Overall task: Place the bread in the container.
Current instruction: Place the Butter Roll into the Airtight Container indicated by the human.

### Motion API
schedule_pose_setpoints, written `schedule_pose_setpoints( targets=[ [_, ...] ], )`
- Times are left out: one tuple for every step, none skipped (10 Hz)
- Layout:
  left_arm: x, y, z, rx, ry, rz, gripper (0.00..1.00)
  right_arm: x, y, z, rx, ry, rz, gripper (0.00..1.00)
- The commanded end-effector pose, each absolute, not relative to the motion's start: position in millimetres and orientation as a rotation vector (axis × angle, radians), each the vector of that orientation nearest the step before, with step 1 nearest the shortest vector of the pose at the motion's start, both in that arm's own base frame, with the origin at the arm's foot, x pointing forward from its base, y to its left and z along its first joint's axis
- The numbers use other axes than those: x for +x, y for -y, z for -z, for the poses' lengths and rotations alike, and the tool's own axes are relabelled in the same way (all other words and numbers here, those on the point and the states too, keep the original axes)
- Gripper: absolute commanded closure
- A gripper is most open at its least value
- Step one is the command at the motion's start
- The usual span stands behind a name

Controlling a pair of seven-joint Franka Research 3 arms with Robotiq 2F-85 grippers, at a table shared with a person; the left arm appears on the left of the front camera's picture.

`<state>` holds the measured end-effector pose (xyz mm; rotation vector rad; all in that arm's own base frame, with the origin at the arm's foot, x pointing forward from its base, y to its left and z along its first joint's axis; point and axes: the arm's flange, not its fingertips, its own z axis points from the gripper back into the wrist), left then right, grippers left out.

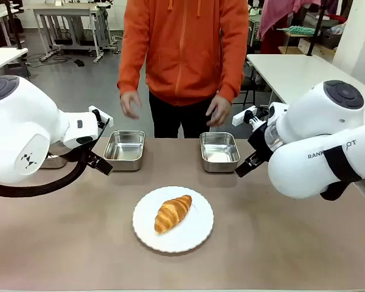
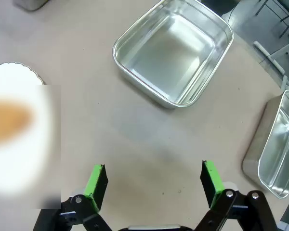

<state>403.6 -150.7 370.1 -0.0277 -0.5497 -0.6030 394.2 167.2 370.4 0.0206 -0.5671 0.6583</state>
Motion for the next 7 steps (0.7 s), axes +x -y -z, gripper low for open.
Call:
schedule_pose_setpoints(
  targets=[
    [403.6, 150.7, -370.2, -0.028, 0.55, 0.603, 0.0, 394.2, -167.2, -370.5, 0.021, 0.567, -0.658, 0.0],
    [403.6, 150.7, -370.2, -0.028, 0.55, 0.603, 0.0, 394.2, -167.2, -370.5, 0.021, 0.567, -0.658, 0.0],
    [403.6, 150.7, -370.2, -0.028, 0.55, 0.603, 0.0, 394.2, -167.2, -370.5, 0.021, 0.567, -0.658, 0.0],
    [403.6, 150.7, -370.2, -0.028, 0.55, 0.603, 0.0, 394.2, -167.2, -370.5, 0.021, 0.567, -0.658, 0.0],
    [403.6, 150.7, -370.2, -0.028, 0.55, 0.603, 0.0, 394.2, -167.2, -370.5, 0.021, 0.567, -0.658, 0.0],
    [403.6, 150.7, -370.2, -0.028, 0.55, 0.603, 0.0, 394.2, -167.2, -370.5, 0.021, 0.567, -0.658, 0.0],
    [403.6, 150.7, -370.2, -0.028, 0.55, 0.603, 0.0, 394.2, -167.2, -370.5, 0.021, 0.567, -0.658, 0.0]
  ],
)
